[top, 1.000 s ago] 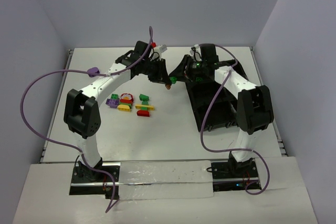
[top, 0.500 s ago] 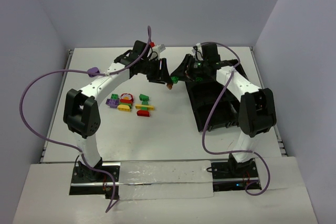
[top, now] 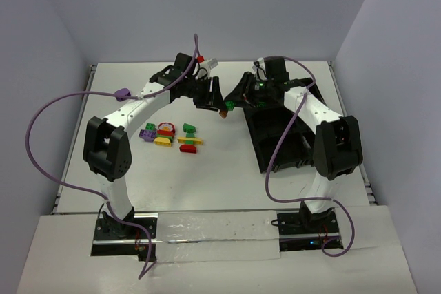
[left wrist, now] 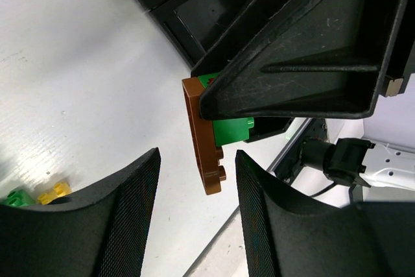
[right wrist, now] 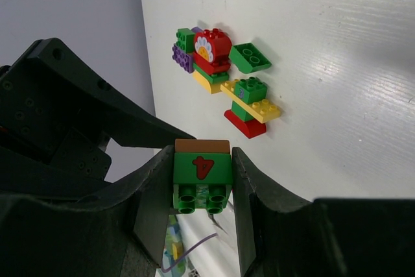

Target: Sort the legos into containers by color

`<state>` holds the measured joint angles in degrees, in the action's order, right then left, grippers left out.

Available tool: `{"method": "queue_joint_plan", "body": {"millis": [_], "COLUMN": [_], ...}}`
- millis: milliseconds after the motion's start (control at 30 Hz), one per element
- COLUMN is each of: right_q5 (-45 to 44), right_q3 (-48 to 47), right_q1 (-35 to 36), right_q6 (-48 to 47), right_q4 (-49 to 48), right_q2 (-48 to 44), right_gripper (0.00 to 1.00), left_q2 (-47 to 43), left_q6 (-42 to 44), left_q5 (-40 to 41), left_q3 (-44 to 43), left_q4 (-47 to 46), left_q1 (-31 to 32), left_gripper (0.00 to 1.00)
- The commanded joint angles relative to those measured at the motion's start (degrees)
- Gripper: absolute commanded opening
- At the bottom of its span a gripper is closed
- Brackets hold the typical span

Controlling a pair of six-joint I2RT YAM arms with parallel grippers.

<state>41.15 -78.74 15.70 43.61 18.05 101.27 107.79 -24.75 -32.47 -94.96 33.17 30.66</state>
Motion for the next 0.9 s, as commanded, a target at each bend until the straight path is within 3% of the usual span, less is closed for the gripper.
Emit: {"method": "queue_joint_plan", "body": {"millis": [0,67,133,200,400,500,633,867], "right_q5": [0.1,0.2,0.3,0.3,0.3,0.1,0.1,2.0], "right_q3": [-2.4,-2.4,-2.6,-2.6,-3.2,-3.1,-3.1,-3.2], "right_q1": [-0.5,-0.5,-0.5,-0.6,-0.6,-0.7,-0.7,-1.0], "right_q6": [-1.0,-1.1,-1.2,-1.4,-1.9,-1.8,-1.6,-1.6], "right_q4": [0.1,0.3,0.5,0.7,1.5,1.4,1.1,1.1], "right_q2": [-2.8,-2.7,-2.5,-2.5,-2.7,-2.7,-3.1,-3.0], "right_gripper": [0.00,0.00,0.00,0.00,0.00,0.00,0.00,0.23], "left_q2": [-0.4,-0.1,0.0,0.1,0.8,1.0,0.9,-0.2], "left_q6": [1.4,1.5,1.3,1.2,1.3,1.4,1.6,0.2], "left_q5": [-2.9,-2.6,-2.0,-1.8,-1.5,-1.4,-1.5,-0.6], "left_q3": [-0.7,-0.9,-0.9,-0.9,-1.2,-1.2,-1.1,1.2], "left_q4": [-0.4,0.0,-0.1,-0.1,0.5,0.6,0.9,-1.4], "left_q1": [0.7,1.2,1.7,1.7,1.9,2.0,2.0,1.5], "left_gripper": [0.56,0.51,0.37,0.29,0.29,0.03,0.00,0.00]}}
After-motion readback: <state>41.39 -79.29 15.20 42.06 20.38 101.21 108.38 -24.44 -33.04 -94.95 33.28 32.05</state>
